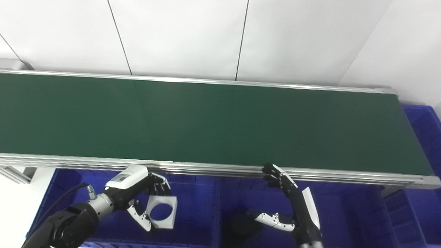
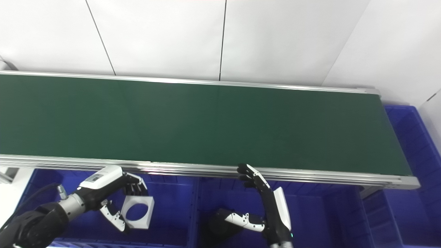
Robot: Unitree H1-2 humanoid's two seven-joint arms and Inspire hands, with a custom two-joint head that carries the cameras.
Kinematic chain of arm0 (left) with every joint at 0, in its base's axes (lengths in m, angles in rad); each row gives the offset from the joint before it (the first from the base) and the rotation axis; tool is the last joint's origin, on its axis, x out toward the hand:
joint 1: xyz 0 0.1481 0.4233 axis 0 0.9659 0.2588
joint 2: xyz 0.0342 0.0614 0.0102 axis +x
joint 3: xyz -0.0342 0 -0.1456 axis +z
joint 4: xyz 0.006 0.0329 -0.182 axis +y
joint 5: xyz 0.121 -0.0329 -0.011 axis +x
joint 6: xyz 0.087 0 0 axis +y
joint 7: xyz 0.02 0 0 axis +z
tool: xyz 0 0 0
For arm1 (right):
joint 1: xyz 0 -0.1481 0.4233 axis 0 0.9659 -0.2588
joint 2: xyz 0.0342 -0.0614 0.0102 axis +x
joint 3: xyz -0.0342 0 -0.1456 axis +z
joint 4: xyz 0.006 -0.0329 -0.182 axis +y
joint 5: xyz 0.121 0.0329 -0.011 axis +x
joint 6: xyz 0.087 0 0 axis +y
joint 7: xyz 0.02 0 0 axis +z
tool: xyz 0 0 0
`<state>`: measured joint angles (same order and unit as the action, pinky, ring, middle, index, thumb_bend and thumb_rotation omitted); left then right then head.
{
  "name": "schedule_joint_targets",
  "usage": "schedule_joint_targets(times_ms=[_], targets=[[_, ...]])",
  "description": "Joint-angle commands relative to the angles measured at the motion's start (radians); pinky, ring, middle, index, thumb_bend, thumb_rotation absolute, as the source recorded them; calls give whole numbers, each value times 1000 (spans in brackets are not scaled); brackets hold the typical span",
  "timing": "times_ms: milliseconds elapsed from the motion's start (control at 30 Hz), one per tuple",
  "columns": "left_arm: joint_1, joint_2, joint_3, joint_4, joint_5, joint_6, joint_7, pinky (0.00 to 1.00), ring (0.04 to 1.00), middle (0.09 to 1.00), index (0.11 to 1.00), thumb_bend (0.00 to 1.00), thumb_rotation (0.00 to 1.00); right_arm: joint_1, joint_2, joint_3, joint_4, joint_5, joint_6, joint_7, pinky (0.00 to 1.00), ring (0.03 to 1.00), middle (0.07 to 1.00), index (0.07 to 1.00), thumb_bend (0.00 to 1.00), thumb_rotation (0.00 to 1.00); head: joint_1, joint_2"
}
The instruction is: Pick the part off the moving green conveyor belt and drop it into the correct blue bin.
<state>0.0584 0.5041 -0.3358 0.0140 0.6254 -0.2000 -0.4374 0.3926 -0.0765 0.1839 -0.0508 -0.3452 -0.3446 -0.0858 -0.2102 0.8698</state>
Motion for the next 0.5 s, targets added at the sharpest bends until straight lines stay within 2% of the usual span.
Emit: schedule_joint_targets(times_ms=[0, 67, 167, 333, 367, 467], targets=[[-32, 42, -2, -52, 5, 22, -39, 829, 742, 709, 666, 635, 253, 0, 10, -3, -40, 2, 5, 1, 692, 748, 798, 827, 883, 427, -1, 1], [-30, 54, -7, -85, 1, 59, -81, 857, 783, 761, 738, 701, 397, 1, 12, -2, -44, 0, 8, 1, 692, 747, 797, 825, 885, 430, -5, 2], [-13, 61, 2, -115, -22, 82, -96, 865, 819, 811, 793, 795, 529, 3, 14, -2, -46, -9, 9, -4, 694, 746, 797, 826, 888, 442, -8, 1], [38, 41, 51, -135, -122, 49, -46, 747, 814, 828, 811, 891, 536, 4, 16, -1, -47, -15, 8, -6, 686, 744, 792, 827, 888, 423, -17, -2], [49, 33, 62, -139, -153, 38, -35, 733, 814, 838, 823, 910, 576, 5, 16, -1, -46, -15, 6, -6, 689, 744, 791, 827, 890, 425, -17, -2], [75, 4, 92, -142, -269, 1, -10, 707, 800, 829, 814, 931, 532, 6, 16, 0, -45, -8, 4, -3, 698, 745, 794, 828, 892, 425, -30, -6]])
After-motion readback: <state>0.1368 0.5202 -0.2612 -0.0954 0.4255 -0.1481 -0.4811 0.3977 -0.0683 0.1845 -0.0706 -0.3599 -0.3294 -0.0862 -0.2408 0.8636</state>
